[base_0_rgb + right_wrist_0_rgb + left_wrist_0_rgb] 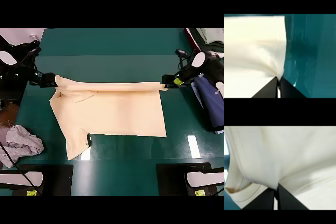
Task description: Fold the shirts.
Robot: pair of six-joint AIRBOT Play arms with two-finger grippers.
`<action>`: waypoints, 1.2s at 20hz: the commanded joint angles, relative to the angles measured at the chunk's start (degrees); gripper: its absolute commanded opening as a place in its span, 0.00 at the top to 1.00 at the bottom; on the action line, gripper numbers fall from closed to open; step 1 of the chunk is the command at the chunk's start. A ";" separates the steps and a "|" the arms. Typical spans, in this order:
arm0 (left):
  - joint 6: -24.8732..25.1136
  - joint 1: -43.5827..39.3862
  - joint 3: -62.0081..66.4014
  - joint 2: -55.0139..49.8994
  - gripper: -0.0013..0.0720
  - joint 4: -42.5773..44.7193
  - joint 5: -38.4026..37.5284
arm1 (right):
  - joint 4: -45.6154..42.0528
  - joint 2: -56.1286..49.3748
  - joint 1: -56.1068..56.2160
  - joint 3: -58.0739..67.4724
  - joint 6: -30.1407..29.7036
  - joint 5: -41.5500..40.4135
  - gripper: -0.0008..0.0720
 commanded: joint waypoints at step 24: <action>-8.31 -0.02 -47.84 31.06 0.34 1.14 1.86 | 1.79 11.08 -0.37 -2.36 -1.09 10.14 0.42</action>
